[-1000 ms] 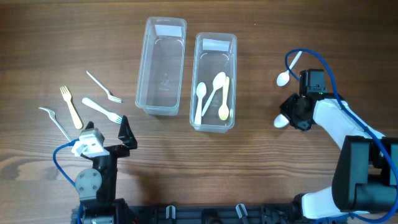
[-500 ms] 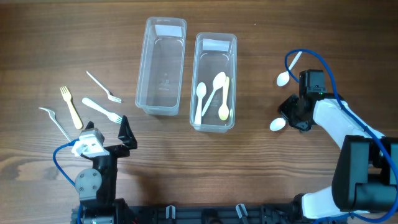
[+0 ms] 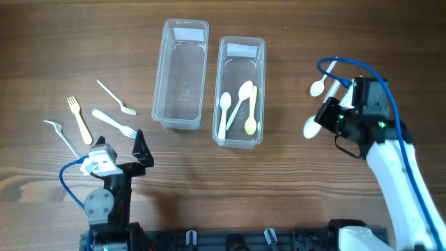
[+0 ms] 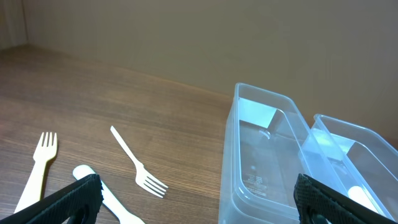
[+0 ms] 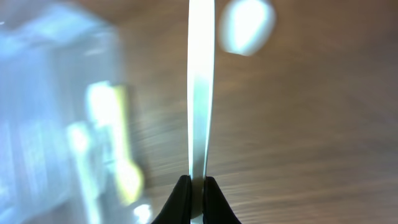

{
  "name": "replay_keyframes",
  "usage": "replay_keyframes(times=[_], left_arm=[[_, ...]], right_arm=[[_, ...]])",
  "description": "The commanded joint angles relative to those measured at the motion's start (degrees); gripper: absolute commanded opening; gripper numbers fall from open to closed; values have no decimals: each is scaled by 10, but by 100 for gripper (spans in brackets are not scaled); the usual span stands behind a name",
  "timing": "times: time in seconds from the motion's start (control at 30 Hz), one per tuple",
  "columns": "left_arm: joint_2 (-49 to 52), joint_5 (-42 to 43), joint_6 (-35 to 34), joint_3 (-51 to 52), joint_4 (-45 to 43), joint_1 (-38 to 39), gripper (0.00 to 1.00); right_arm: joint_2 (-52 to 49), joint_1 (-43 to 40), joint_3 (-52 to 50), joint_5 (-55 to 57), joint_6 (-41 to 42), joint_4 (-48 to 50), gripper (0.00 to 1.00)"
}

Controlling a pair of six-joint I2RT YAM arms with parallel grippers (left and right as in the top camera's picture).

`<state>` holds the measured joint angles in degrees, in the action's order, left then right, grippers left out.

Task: Pack container
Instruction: 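Carry the white spoon into the right container and release it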

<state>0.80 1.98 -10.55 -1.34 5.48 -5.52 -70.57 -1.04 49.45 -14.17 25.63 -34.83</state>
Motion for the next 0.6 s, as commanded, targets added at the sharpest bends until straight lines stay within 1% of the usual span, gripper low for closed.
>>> replay_keyframes(times=[0.0, 0.1, 0.23, 0.33, 0.43, 0.47, 0.5, 0.53, 0.57], left_arm=[[-4, 1, 11, 4, -1, 2, 100], [-4, 1, 11, 4, -1, 2, 100], [-4, 1, 11, 4, -1, 2, 100], [-4, 1, 11, 4, -1, 2, 100], [-4, 1, 11, 4, -1, 2, 100], [-4, 1, 11, 4, -1, 2, 100], [-4, 1, 11, 4, -1, 2, 100], [-4, 1, 11, 4, -1, 2, 100], [-4, 1, 11, 4, -1, 2, 100]], right_arm=[[52, 47, 14, -104, -74, 16, 4], [63, 106, 13, -103, -75, 52, 4], [33, 188, 13, -86, -52, 141, 4], [-8, 228, 13, -64, -44, 189, 4], [-76, 259, 13, -64, -31, 240, 6], [-92, 260, 13, -65, -24, 250, 15], [-106, 260, 13, -65, -13, 258, 16], [-120, 260, 13, -65, -8, 265, 35], [-132, 260, 13, -67, 0, 275, 57]])
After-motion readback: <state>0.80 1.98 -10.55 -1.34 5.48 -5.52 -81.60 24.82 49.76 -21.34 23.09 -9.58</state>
